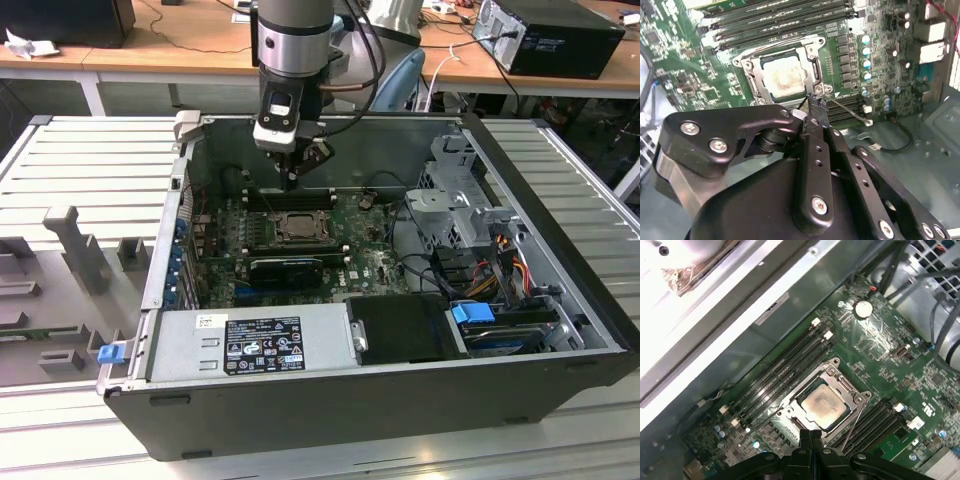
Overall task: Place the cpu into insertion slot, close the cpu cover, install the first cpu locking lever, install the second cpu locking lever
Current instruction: 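Install the first cpu locking lever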
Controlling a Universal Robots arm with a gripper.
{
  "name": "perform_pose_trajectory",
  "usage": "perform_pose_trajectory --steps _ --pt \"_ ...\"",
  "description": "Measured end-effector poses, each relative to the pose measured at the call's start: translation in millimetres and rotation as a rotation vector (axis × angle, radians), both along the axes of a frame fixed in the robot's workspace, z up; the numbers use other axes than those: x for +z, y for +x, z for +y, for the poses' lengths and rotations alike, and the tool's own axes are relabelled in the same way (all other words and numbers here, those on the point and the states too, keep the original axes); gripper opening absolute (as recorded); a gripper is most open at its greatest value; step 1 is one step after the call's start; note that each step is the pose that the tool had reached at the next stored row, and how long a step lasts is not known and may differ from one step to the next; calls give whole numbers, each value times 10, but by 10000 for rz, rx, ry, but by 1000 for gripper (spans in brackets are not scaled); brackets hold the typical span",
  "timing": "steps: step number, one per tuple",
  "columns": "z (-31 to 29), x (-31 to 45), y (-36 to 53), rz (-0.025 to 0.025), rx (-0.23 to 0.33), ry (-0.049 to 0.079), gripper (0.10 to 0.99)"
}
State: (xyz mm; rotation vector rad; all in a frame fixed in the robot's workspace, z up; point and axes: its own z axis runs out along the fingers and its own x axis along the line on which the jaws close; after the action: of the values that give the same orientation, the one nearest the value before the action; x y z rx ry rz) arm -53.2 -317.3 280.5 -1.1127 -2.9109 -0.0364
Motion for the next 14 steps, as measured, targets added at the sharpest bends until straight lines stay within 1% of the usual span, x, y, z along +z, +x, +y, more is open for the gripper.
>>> perform_pose_trajectory --steps 2,7,10,11,12,14 --pt "0 -3 0 0 1004 0 106" --pt "0 -8 0 0 2120 0 106" --pt "0 -8 0 -3 2634 0 106" --pt "0 -9 0 -5 2880 1 106" --pt "0 -9 0 -6 3253 0 106" --pt "0 -9 0 -7 3570 0 106"
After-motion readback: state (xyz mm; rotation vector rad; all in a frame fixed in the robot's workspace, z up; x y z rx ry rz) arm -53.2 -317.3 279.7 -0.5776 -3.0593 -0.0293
